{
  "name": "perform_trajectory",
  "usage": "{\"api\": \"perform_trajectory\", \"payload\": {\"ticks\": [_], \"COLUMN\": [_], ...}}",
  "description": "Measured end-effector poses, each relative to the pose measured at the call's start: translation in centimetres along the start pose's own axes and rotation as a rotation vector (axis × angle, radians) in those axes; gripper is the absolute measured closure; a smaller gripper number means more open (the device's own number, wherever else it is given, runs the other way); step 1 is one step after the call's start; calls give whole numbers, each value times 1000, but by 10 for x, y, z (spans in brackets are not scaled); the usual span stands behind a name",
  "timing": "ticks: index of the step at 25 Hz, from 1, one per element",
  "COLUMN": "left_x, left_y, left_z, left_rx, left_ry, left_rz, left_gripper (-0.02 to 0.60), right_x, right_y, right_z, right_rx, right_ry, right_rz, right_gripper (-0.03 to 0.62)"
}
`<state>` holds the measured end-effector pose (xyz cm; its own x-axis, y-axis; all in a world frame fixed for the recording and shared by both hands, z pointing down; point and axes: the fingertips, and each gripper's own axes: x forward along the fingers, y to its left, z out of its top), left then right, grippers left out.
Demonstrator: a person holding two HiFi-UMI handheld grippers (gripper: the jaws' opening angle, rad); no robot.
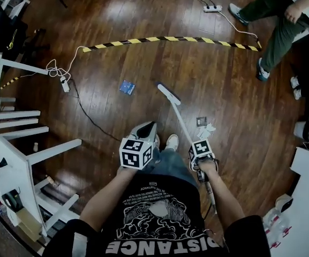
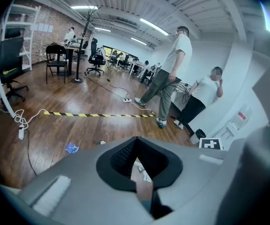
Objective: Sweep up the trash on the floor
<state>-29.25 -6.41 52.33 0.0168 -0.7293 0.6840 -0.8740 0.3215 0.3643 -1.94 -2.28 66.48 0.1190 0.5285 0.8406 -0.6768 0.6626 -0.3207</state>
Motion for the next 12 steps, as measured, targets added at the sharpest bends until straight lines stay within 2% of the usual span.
{"api": "perform_trajectory", "payload": {"ticks": [6, 12], "left_x": [-34, -71], "left_y": [47, 109], "left_z": [-2, -5], "left_rx": [-67, -103], "left_ry": [-44, -59], "left_rz": [105, 166], "left_gripper": [577, 577], "right_x": [-4, 8], "right_y": [65, 159], "right_z": [54, 100], "right_rx": [-210, -258], "right_ry": [33, 79], "right_rz": [17, 81], "right_gripper": [594, 594]}}
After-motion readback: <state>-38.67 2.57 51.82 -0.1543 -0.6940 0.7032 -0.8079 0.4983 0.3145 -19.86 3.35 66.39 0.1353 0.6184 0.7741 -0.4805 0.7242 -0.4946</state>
